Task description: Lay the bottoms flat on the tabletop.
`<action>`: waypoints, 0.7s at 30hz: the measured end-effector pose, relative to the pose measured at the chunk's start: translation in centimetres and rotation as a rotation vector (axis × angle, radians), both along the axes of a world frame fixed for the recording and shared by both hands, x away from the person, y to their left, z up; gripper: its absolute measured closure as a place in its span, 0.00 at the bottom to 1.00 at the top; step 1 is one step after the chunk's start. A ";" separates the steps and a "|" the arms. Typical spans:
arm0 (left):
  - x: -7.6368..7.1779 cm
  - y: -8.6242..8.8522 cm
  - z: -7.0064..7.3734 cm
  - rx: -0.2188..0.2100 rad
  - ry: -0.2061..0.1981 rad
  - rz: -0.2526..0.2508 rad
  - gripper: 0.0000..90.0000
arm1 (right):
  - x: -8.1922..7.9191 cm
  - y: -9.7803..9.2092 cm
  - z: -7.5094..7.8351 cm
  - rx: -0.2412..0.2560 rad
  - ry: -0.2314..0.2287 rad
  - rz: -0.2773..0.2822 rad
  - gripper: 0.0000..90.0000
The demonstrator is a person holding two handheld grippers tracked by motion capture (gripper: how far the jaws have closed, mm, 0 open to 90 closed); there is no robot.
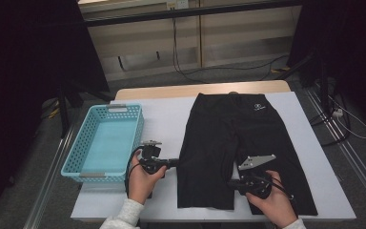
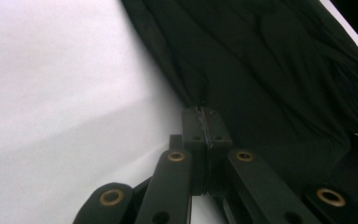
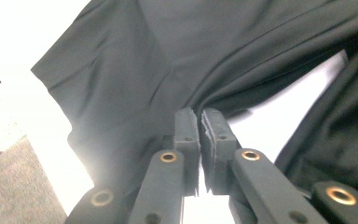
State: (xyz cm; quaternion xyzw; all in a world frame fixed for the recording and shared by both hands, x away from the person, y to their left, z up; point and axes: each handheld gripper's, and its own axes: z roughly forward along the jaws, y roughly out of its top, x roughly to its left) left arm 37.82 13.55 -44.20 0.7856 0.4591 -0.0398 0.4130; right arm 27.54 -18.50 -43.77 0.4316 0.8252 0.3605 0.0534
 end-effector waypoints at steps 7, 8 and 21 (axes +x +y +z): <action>0.1 0.1 -0.1 0.013 0.006 -0.001 1.00 | 0.6 -0.6 -0.1 -0.010 -0.055 -0.070 0.80; 0.1 0.1 -0.2 0.017 0.005 0.001 1.00 | 0.7 -0.7 0.0 -0.016 -0.073 -0.086 0.80; 0.1 0.0 -0.5 0.029 0.004 0.005 1.00 | 2.1 0.6 -1.2 -0.067 -0.048 -0.107 0.95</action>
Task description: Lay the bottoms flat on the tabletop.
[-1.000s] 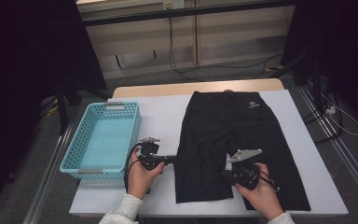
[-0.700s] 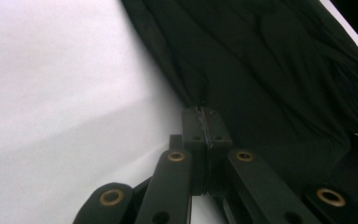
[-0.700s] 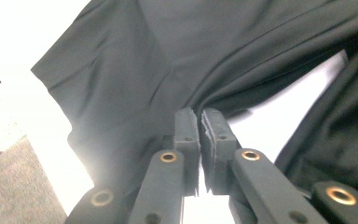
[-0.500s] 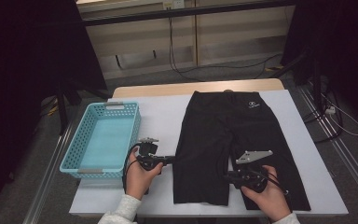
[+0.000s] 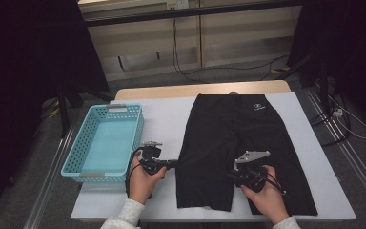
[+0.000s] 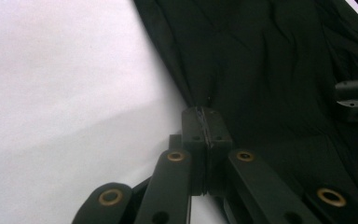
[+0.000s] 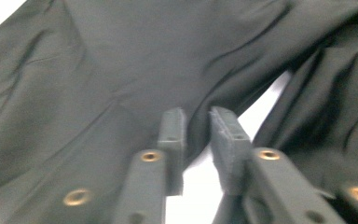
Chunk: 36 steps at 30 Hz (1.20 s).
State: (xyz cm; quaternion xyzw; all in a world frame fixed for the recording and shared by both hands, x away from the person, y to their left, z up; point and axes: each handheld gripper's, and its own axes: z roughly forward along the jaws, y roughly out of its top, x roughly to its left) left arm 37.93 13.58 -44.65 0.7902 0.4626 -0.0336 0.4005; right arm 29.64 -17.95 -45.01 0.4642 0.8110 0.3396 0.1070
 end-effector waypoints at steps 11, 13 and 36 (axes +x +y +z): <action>-0.3 -0.4 0.3 -0.095 0.035 -0.038 1.00 | -0.8 -1.2 1.1 0.048 0.022 0.029 0.97; -0.4 -0.6 0.4 -0.096 0.036 -0.045 1.00 | -1.0 -1.7 1.2 0.058 0.023 0.019 0.97; -0.1 -0.5 -0.6 0.009 -0.008 -0.005 0.98 | -0.3 -0.7 0.3 0.032 0.001 0.006 0.95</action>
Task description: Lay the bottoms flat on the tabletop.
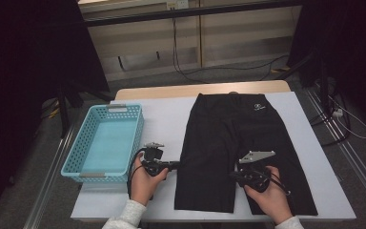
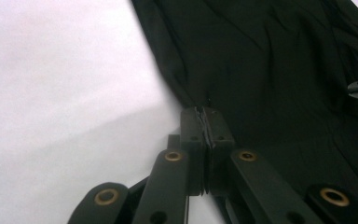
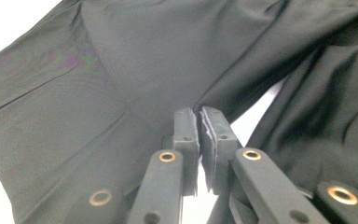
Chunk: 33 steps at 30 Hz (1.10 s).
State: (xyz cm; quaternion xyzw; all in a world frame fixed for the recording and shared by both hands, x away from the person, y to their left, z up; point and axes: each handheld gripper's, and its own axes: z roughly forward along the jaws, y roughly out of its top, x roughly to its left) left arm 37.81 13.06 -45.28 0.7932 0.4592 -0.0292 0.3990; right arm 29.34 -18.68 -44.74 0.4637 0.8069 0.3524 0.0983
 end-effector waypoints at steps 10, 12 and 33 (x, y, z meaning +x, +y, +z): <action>-0.1 -1.1 -0.5 0.011 -0.027 -0.037 0.99 | 0.4 0.1 -0.1 -0.052 -0.033 -0.041 0.96; -0.1 -1.0 -0.5 0.012 -0.026 -0.024 0.99 | 0.4 0.0 -0.2 -0.040 -0.026 -0.037 0.96; -0.2 -0.4 -0.3 -0.002 -0.052 0.025 0.66 | -0.5 0.3 -0.1 -0.043 -0.002 0.009 0.96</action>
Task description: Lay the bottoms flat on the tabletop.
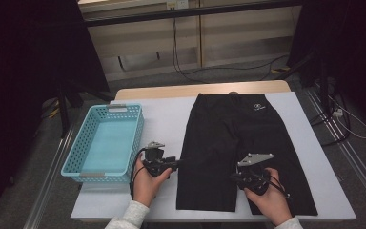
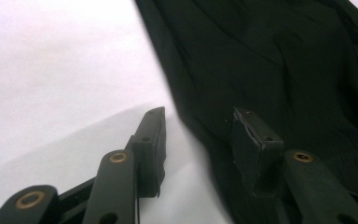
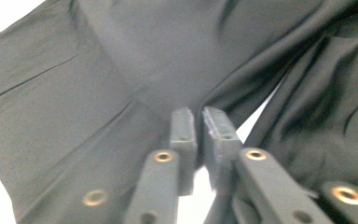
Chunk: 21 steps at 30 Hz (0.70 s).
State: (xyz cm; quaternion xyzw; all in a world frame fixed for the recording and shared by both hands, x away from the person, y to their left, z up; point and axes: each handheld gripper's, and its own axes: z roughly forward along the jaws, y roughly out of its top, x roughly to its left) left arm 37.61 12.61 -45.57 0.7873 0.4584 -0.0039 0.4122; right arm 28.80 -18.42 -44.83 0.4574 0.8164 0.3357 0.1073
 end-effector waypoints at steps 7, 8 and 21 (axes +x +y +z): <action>-0.9 -1.4 0.1 0.023 0.070 -0.058 0.98 | -0.1 0.2 0.1 0.007 0.010 0.022 0.98; -0.8 -1.3 0.2 0.026 0.087 -0.058 0.99 | -0.1 0.2 0.1 0.014 0.013 0.024 0.99; -1.0 0.0 0.9 0.029 0.100 -0.045 0.98 | -0.6 0.5 0.2 0.066 0.046 0.057 1.00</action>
